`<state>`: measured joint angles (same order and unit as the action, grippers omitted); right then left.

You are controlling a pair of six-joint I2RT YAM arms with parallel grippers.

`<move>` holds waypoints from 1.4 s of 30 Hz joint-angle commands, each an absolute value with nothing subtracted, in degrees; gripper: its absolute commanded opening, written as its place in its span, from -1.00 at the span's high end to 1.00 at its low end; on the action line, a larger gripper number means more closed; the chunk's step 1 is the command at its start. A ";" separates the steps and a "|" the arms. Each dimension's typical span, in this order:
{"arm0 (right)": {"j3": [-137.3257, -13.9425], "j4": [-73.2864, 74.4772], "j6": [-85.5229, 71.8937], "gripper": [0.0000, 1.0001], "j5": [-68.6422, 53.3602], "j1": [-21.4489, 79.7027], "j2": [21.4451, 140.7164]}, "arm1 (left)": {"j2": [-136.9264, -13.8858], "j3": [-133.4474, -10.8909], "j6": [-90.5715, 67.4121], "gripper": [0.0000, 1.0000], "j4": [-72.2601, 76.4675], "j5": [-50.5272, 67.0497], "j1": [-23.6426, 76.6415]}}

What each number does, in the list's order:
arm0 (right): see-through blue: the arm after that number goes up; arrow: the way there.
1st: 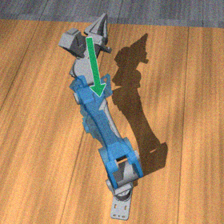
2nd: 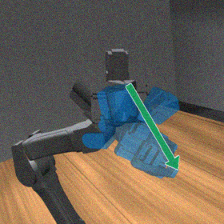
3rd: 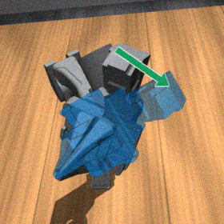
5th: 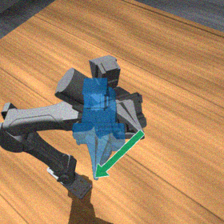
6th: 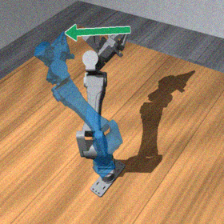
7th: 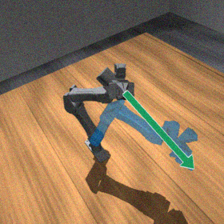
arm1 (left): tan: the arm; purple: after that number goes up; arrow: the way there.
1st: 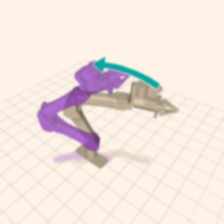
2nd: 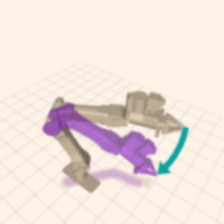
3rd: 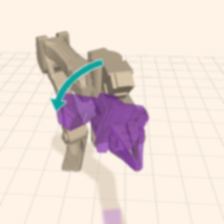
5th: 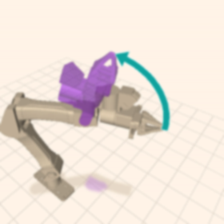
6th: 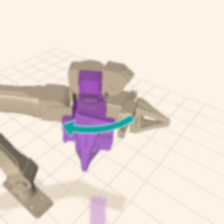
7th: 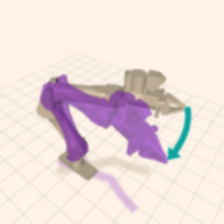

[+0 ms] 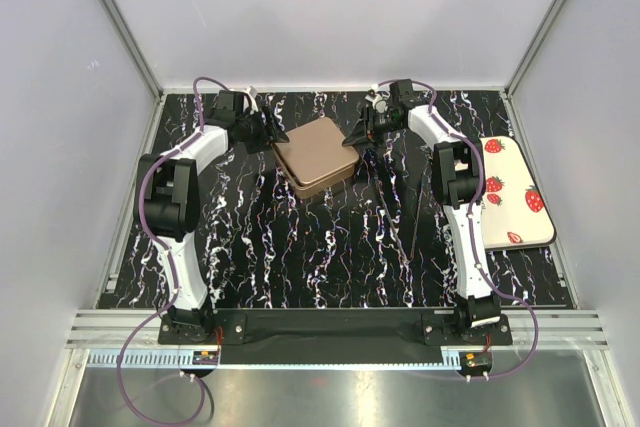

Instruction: Pack the chocolate

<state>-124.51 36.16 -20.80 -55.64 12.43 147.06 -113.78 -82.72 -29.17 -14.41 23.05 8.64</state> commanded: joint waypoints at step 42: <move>-126.47 32.87 -20.57 -0.21 -42.54 15.91 138.08 | -111.27 -84.02 -28.30 -0.40 -15.38 23.82 9.58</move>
<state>-124.92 34.26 -20.99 -44.91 15.07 143.20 -113.78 -82.72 -29.02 -15.35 22.92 9.17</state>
